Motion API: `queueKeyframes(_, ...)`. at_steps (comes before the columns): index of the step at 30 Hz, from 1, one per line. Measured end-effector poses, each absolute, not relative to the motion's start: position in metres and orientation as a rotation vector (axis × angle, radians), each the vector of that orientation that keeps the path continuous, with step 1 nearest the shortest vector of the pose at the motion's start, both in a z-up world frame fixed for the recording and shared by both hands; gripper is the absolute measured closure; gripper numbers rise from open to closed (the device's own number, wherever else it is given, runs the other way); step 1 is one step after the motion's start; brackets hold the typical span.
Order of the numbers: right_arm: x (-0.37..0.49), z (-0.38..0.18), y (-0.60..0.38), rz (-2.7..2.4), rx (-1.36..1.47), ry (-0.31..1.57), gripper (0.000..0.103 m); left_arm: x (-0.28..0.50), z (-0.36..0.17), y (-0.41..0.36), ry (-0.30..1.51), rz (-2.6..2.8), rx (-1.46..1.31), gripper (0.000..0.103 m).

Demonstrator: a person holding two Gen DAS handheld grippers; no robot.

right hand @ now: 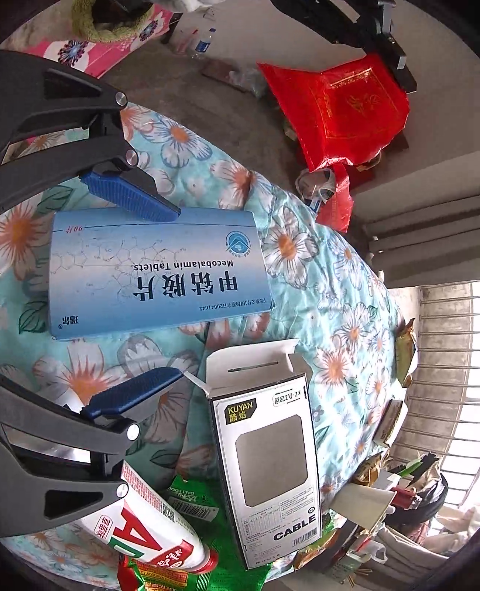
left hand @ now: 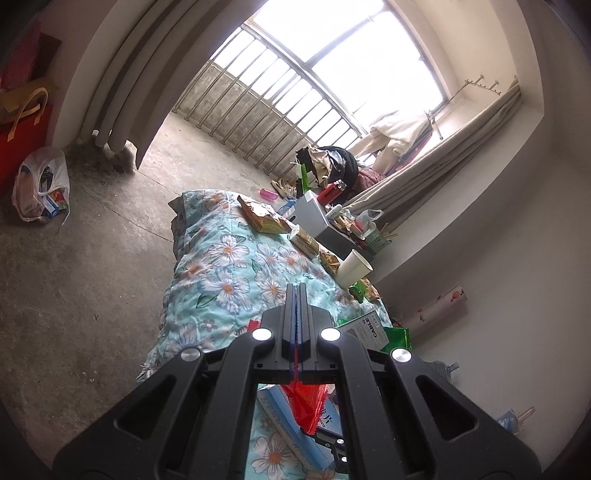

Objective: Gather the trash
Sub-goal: 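Grasp the blue Mecobalamin tablets box with the right gripper while the left gripper holds the red packet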

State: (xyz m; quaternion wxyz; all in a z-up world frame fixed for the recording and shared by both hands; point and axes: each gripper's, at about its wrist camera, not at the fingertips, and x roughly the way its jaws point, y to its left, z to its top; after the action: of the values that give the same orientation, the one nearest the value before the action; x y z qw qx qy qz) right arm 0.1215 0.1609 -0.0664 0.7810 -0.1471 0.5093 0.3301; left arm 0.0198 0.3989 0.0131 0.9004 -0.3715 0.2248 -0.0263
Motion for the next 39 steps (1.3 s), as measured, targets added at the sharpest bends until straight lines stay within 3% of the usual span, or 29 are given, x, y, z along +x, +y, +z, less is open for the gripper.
queueKeyframes(12, 0.117, -0.07, 0.168, 0.729, -0.353, 1.087, 0.018, 0.025, 0.016, 0.393, 0.482, -0.035, -0.749, 0.103)
queueKeyframes(27, 0.099, -0.076, 0.176, 0.744, -0.405, 1.071, 0.019, 0.025, 0.011, 0.395, 0.505, -0.015, -0.751, 0.103)
queueKeyframes(30, 0.1, -0.071, 0.171, 0.743, -0.378, 1.062, 0.032, 0.024, 0.011, 0.395, 0.508, -0.013, -0.749, 0.103)
queueKeyframes(39, 0.096, -0.049, 0.154, 0.804, -0.264, 1.038, 0.033, 0.02, 0.018, 0.393, 0.492, -0.009, -0.734, 0.103)
